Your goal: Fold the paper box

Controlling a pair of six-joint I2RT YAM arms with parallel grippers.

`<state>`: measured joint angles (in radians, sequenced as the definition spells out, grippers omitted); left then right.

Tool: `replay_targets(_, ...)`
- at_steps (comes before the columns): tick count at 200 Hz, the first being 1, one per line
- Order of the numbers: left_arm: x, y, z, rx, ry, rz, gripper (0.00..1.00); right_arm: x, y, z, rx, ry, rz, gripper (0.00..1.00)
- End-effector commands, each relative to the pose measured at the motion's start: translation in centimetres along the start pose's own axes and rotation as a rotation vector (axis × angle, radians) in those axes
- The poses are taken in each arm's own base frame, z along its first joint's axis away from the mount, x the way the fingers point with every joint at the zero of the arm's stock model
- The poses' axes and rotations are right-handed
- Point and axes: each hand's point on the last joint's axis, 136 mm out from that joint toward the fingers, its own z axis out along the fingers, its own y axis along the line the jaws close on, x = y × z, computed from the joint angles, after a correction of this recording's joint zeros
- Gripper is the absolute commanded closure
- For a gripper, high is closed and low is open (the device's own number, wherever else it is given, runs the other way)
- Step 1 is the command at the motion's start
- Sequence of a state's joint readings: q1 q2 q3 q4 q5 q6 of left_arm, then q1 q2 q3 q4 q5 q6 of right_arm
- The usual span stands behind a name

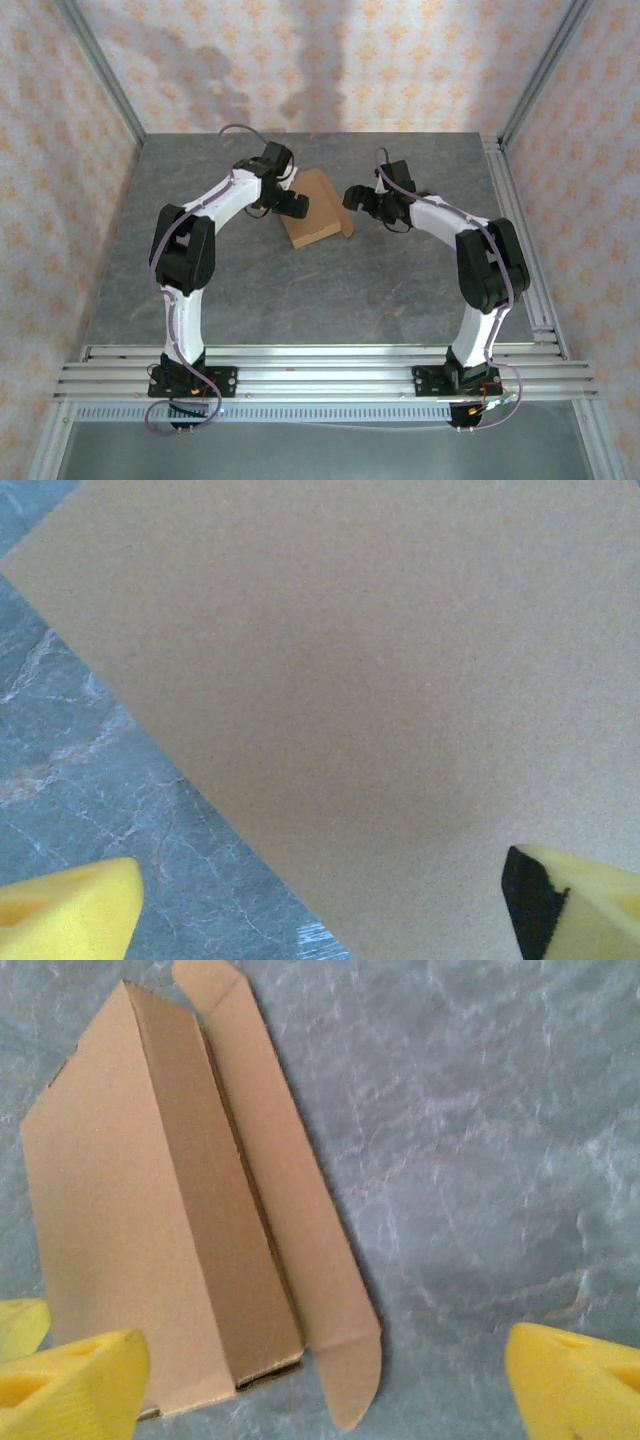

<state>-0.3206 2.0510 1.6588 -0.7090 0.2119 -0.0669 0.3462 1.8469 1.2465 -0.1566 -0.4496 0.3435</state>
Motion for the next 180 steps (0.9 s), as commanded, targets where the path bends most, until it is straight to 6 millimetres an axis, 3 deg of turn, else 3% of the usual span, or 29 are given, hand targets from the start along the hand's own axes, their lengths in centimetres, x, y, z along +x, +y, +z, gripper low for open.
replay_targets(1, -0.5, 1.6, 0.0, -0.055, -0.022, -0.092, 0.00, -1.2, 1.1, 1.8, -0.038, 0.026, -0.013, 0.04)
replay_targets(21, -0.2, 3.7, 0.7, -0.064, -0.022, -0.309, 0.00, -1.2, 1.2, 3.3, -0.045, 0.072, -0.006, 0.04)
replay_targets(59, 0.4, 2.1, 2.8, 0.074, -0.022, -0.445, 0.00, -0.7, 1.9, 5.1, -0.080, 0.144, 0.018, 0.02)
replay_targets(105, 2.4, 1.8, 4.9, 0.083, 0.053, -0.457, 0.22, 0.1, 2.9, 5.9, -0.114, 0.178, 0.015, 0.03)
replay_targets(122, 2.7, 1.8, 5.0, 0.092, 0.058, -0.461, 0.38, 0.3, 3.1, 6.0, -0.129, 0.184, 0.024, 0.03)
replay_targets(180, 4.4, 2.6, 6.0, 0.119, 0.099, -0.464, 0.49, 1.3, 3.5, 6.7, -0.168, 0.237, 0.060, 0.03)
